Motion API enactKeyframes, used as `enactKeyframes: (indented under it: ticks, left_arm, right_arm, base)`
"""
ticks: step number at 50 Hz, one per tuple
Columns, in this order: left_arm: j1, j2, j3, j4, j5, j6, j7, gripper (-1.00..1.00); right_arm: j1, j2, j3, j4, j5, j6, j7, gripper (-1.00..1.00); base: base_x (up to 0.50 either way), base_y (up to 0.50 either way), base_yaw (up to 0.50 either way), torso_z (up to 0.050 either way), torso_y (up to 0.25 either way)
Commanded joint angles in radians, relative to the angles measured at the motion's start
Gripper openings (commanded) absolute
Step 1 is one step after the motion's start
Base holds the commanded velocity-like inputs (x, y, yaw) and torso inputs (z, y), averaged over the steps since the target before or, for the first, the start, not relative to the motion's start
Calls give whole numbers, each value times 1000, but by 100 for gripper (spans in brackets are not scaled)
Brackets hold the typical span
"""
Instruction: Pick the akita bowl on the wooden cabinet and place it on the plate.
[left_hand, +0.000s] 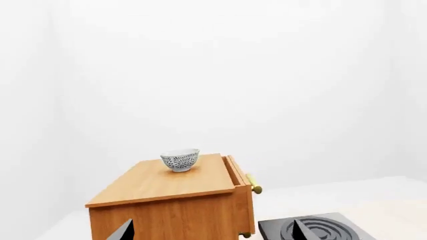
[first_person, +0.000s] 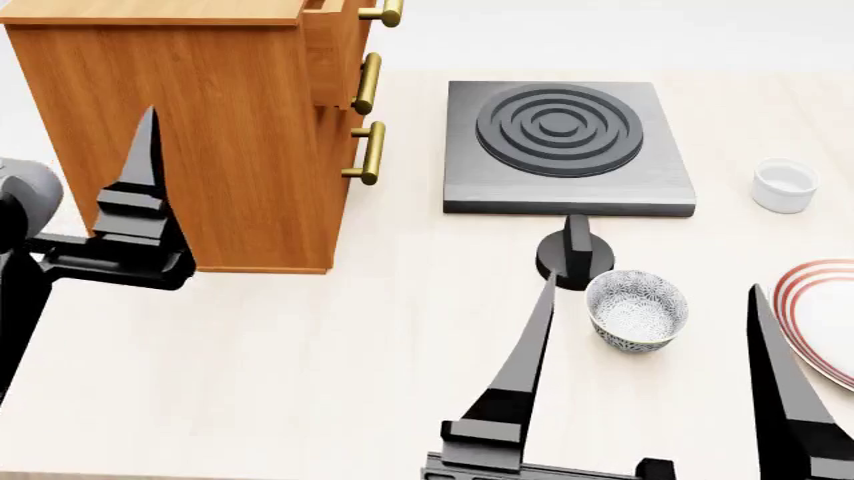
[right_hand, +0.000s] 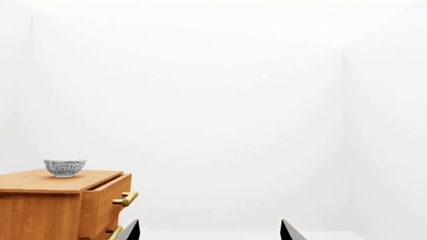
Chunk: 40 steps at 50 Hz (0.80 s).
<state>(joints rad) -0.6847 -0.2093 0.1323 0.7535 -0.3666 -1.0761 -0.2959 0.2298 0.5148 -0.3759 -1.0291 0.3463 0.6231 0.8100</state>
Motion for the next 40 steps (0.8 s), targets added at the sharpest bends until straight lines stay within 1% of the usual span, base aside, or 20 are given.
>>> enactKeyframes:
  ticks: [1,2,4,5,11,15,16,17,18,20,22,24,28,31,33,36,40]
  left_arm:
    - [-198,53,-79,70,-100,-233,-11,100]
    - [-213,73,-111,69,-125,-265,-1,100]
    - [-228,78,-119,69,-130,-291,-11,100]
    - [-239,93,-144,71,-144,-311,-9,100]
    - [-279,102,-149,68,-158,-373,-29,100]
    - [-362,140,-220,60,-201,-468,-28,100]
    - [-407,142,-231,48,-238,-493,-56,100]
    - [-423,133,-234,34,-284,-493,-94,100]
    - [-468,115,-217,18,-335,-493,-140,100]
    - [-509,100,-229,-22,-446,-493,-225,100]
    - [-545,83,-221,-41,-504,-490,-273,100]
    - [-569,56,-189,-69,-502,-477,-286,100]
    - [-609,31,-162,-139,-504,-482,-299,100]
    - [-675,1,-107,-197,-501,-476,-315,100]
    - [-694,-9,-96,-212,-513,-474,-311,100]
    - [-710,-18,-88,-202,-527,-475,-329,100]
    - [-690,-11,-123,-202,-570,-470,-342,100]
  right_arm:
    - [90,151,-133,-16,124,-55,207,100]
    - [93,160,-145,-15,123,-63,217,100]
    - [98,171,-161,-14,125,-73,230,100]
    - [98,175,-164,-12,128,-78,234,100]
    - [112,192,-183,-8,134,-92,257,100]
    - [115,197,-193,-2,133,-101,260,100]
    - [113,198,-194,3,133,-108,259,100]
    - [114,198,-197,3,130,-108,259,100]
    - [115,197,-200,5,127,-112,258,100]
    - [112,198,-209,8,118,-121,255,100]
    - [105,203,-210,13,113,-135,254,100]
    - [101,208,-210,11,108,-136,261,100]
    - [94,214,-215,17,97,-149,263,100]
    - [88,213,-223,24,88,-159,262,100]
    - [88,214,-230,23,79,-160,262,100]
    - [84,216,-232,25,74,-167,263,100]
    - [79,219,-235,23,66,-172,268,100]
  base:
    - [0,0,0,0,0]
    - [0,0,0,0,0]
    - [0,0,0,0,0]
    - [0,0,0,0,0]
    - [0,0,0,0,0]
    - [0,0,0,0,0]
    - [0,0,0,0,0]
    - [0,0,0,0,0]
    - [0,0,0,0,0]
    - [0,0,0,0,0]
    - [0,0,0,0,0]
    - [0,0,0,0,0]
    - [0,0,0,0,0]
    - [0,0,0,0,0]
    - [0,0,0,0,0]
    - [0,0,0,9,0]
    - [0,0,0,44,0]
